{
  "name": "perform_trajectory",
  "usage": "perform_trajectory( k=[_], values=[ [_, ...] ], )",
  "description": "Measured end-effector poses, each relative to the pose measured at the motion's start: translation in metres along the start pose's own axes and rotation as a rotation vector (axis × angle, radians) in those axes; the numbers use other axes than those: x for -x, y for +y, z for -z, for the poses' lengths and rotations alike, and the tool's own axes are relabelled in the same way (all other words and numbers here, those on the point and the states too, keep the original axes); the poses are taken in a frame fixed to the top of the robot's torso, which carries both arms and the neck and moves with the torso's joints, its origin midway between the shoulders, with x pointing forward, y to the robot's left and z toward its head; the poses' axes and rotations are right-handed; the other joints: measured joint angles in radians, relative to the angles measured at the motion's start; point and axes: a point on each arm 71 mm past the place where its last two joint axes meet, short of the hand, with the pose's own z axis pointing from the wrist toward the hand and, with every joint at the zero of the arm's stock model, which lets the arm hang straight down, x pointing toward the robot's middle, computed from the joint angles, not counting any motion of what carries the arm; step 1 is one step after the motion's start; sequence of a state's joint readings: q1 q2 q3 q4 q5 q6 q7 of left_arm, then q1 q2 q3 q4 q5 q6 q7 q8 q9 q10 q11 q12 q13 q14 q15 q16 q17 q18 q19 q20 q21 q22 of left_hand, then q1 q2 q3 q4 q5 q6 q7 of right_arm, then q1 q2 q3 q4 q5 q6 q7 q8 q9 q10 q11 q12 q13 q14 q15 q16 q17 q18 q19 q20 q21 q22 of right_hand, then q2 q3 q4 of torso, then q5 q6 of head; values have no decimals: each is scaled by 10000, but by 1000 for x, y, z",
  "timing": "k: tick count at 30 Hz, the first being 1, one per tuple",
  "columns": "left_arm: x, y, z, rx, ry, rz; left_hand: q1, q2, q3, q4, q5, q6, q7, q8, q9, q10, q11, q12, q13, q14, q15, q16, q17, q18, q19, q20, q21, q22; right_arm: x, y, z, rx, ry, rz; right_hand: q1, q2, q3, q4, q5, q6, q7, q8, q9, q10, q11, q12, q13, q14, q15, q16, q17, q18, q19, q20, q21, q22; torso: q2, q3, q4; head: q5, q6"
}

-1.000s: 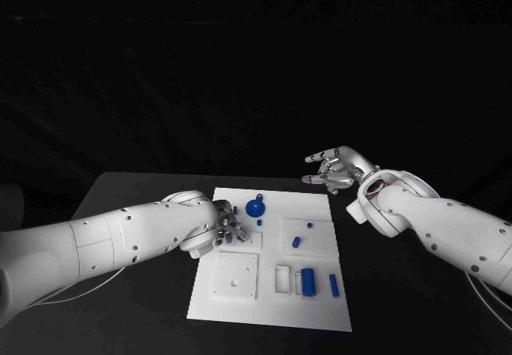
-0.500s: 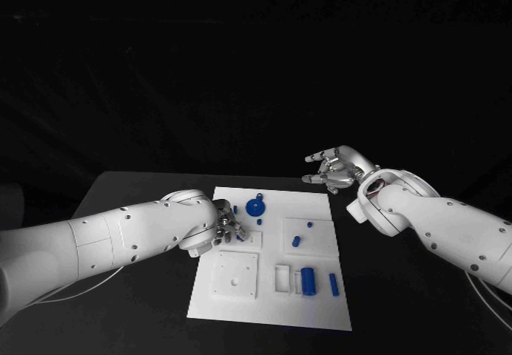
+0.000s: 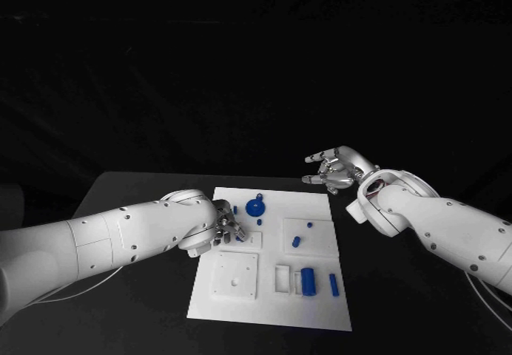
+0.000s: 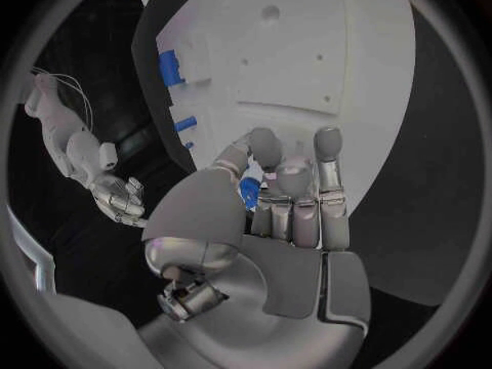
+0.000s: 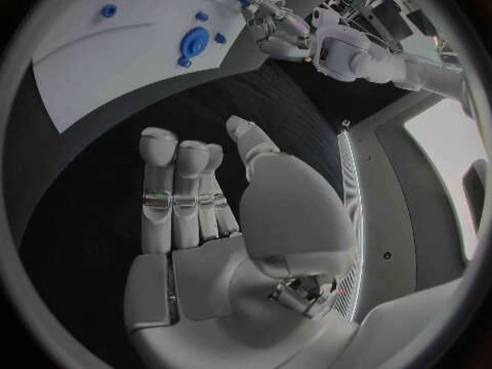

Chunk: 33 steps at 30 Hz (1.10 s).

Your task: Assemble the parts on the task board

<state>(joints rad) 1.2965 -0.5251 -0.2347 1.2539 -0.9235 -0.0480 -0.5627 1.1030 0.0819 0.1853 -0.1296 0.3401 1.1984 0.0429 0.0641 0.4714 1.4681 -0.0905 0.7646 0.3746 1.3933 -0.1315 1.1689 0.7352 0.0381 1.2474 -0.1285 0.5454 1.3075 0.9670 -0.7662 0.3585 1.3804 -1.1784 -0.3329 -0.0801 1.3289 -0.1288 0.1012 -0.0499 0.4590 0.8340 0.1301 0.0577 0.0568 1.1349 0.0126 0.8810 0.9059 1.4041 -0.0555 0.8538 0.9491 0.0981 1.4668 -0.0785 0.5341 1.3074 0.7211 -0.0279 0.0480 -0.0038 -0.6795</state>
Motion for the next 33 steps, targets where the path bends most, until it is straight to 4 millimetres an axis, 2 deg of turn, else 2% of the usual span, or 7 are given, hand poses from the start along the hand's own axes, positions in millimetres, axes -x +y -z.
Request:
perform_trajectory(
  k=[5,16,33],
  values=[
    [0,0,0,3,15,-23,29,28,-40,38,-66,0,0,-4,1,-14,14,0,0,0,0,0,-1,0,-1,72,0,-1,0,0,0,2,10,-6,0,0,0,0,0,0,0,0,0,0,0,0,0,0,0,0,0,0,0,0,0,0,0,1,-4,4,-5],
    [0,0,0,6,39,-65,50,57,-69,65,-160,0,0,-34,15,-15,15,0,0,34,35,0,38,-1,-1,72,0,-2,-1,0,-1,-7,21,-8,0,0,0,0,58,1,-1,0,1,0,0,0,1,0,0,0,-11,-2,0,0,-40,0,0,6,-7,5,-18],
    [1,-1,0,-18,18,-350,22,105,-112,80,-237,0,0,9,375,-16,16,38,9,34,35,45,68,0,-37,107,1,5,-1,-1,-1,-20,28,-7,1,0,0,0,58,1,-1,0,1,0,0,0,-7,0,0,0,-10,-5,0,0,-39,-1,1,1,-7,6,-39]
  ],
)
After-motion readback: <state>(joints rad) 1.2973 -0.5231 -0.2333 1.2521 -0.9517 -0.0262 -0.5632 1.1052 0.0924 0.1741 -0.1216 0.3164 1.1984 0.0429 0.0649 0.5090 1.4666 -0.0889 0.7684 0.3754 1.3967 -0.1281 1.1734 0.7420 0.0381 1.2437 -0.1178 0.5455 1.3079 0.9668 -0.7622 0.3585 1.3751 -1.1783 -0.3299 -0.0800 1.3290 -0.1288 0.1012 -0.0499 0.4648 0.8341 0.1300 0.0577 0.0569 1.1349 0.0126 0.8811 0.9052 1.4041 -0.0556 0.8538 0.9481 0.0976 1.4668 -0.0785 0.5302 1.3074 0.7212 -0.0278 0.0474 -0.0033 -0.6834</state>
